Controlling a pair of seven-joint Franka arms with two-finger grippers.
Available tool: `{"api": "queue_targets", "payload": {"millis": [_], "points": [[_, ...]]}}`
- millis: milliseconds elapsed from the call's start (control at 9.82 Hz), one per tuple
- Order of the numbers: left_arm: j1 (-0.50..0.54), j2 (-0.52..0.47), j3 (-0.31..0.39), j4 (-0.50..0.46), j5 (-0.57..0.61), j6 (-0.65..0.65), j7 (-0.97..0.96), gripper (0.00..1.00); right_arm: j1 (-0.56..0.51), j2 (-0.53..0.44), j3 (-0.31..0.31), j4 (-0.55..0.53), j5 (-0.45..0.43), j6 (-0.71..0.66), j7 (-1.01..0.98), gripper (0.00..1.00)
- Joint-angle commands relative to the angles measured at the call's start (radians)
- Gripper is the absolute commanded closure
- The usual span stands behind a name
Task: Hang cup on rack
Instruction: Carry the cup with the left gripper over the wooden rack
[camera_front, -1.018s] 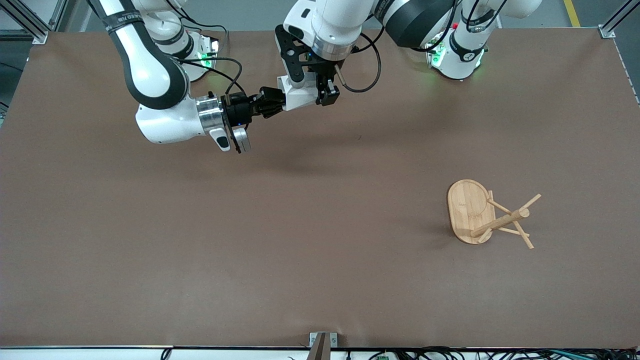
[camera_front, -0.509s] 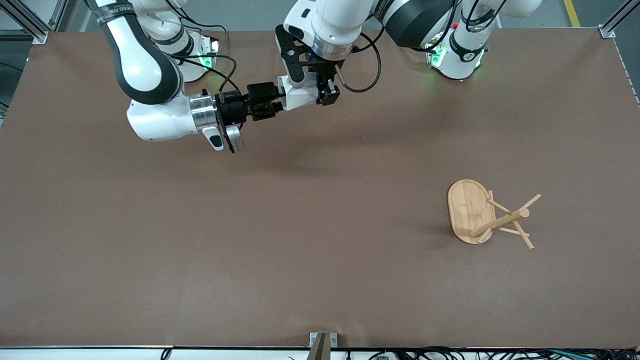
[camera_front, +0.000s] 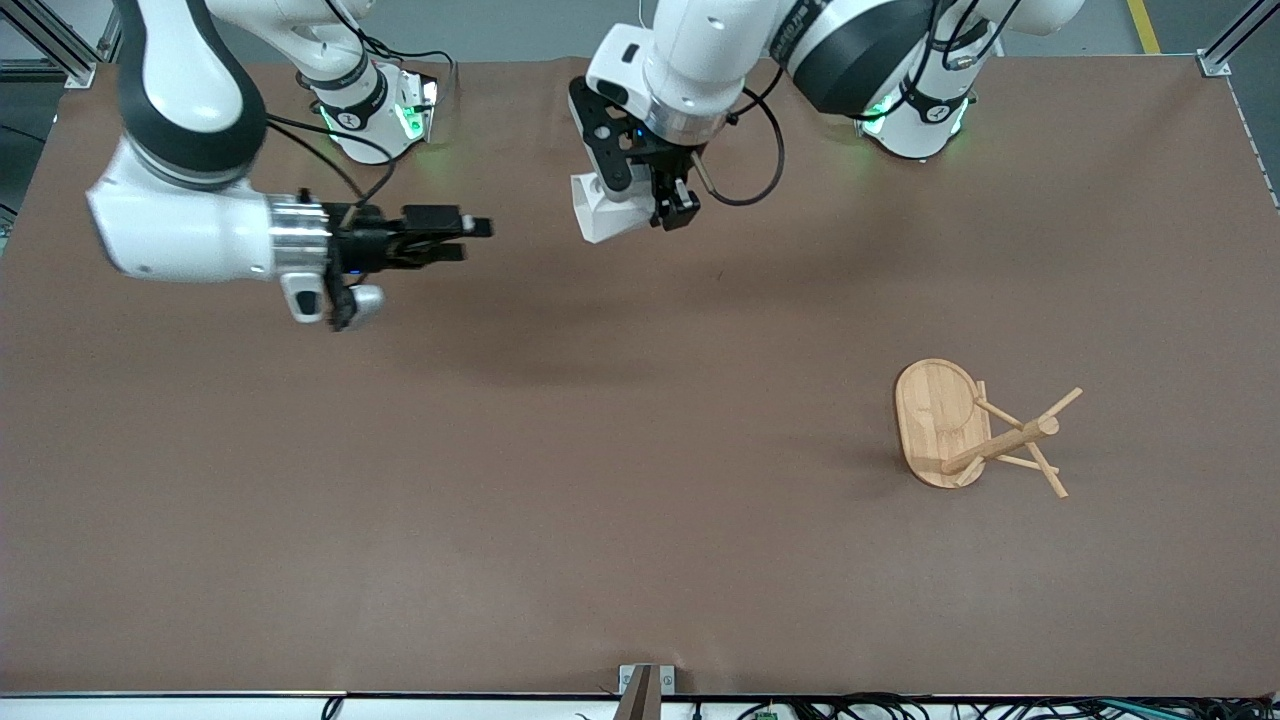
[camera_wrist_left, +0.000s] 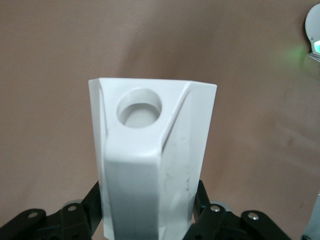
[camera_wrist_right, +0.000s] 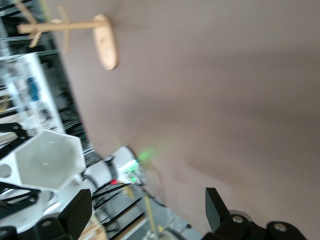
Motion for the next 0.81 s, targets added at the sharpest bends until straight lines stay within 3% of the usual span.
{"api": "queue_targets", "payload": {"millis": [0, 102, 305, 509, 713], "points": [[0.052, 0.022, -0.003, -0.022, 0.015, 0.006, -0.028, 0.99, 0.0, -0.042, -0.113, 0.094, -0.347, -0.051, 0.087, 0.0], [0.079, 0.025, -0.001, -0.022, 0.016, 0.006, -0.061, 0.99, 0.001, -0.045, -0.173, 0.149, -0.475, -0.051, 0.078, 0.0], [0.131, 0.022, -0.001, -0.02, 0.033, 0.005, -0.178, 0.99, -0.002, -0.039, -0.23, 0.257, -0.684, -0.048, 0.072, 0.0], [0.175, 0.018, -0.001, -0.022, 0.044, 0.0, -0.354, 0.99, -0.003, -0.036, -0.26, 0.318, -0.775, -0.045, 0.038, 0.0], [0.216, 0.019, -0.001, -0.025, 0.044, -0.004, -0.455, 0.99, -0.005, -0.036, -0.295, 0.355, -0.778, -0.051, 0.04, 0.0]]}}
